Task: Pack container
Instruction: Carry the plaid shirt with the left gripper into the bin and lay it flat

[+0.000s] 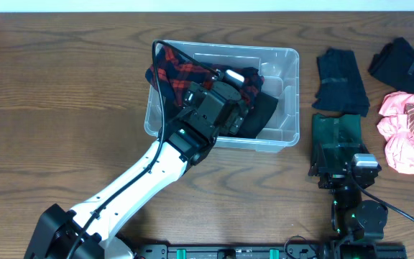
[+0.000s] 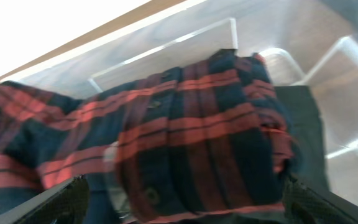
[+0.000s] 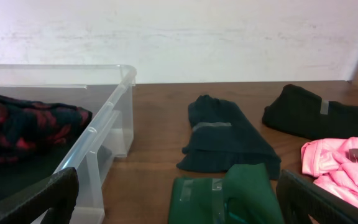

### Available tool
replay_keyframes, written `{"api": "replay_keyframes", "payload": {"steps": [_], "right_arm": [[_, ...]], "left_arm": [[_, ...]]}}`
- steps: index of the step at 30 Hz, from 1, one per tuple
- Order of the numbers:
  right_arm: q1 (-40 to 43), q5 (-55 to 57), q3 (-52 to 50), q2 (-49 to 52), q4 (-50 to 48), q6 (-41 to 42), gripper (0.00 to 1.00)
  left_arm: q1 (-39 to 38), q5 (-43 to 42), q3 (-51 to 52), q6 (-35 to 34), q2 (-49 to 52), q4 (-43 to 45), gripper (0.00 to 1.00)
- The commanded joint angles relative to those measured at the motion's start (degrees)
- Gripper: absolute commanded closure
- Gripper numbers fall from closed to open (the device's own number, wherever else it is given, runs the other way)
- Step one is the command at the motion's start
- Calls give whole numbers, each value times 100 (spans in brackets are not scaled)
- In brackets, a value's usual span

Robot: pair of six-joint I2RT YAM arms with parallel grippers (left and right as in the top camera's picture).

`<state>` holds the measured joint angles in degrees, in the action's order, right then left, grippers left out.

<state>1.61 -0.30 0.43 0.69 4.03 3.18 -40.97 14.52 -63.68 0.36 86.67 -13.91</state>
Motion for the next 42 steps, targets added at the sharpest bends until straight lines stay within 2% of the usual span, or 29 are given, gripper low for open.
{"api": "replay_keyframes", "payload": {"steps": [1,13,14,15,16,18,21,22,23,24,35,42], "right_arm": [[-50,-15,-13,-35,17,-68,1],[-50,-15,-11,-26,17,-68,1],[-50,-17,-11,-26,17,-68,1],[-50,-17,-13,-26,17,-66,1],[-50,-17,-11,-26,17,-68,1],[-50,-15,-11,-26,17,-66,1],[-50,-17,-11,-26,17,-66,1],[-50,-15,-11,-26,17,-68,1],[-50,-15,-11,-26,17,-68,1],[-50,-17,-13,-26,17,-68,1],[-50,-15,-11,-26,17,-68,1],[-50,-17,-11,-26,17,-66,1]], "left_arm": [[2,-590,-98,87,131,-13,2],[2,-658,-98,-44,776,168,2],[2,-660,-98,-44,822,219,5],[2,-660,-98,-44,859,293,17],[2,-660,-98,-55,896,363,34],[2,-658,-98,-111,938,496,55],[2,-658,-98,-212,953,662,77],[2,-656,-98,-256,953,723,81],[2,-656,-98,-310,951,791,91],[2,-656,-98,-382,953,861,94],[-140,-634,-114,-1622,951,1991,94],[-321,-177,-120,-2238,951,2243,94]]}}
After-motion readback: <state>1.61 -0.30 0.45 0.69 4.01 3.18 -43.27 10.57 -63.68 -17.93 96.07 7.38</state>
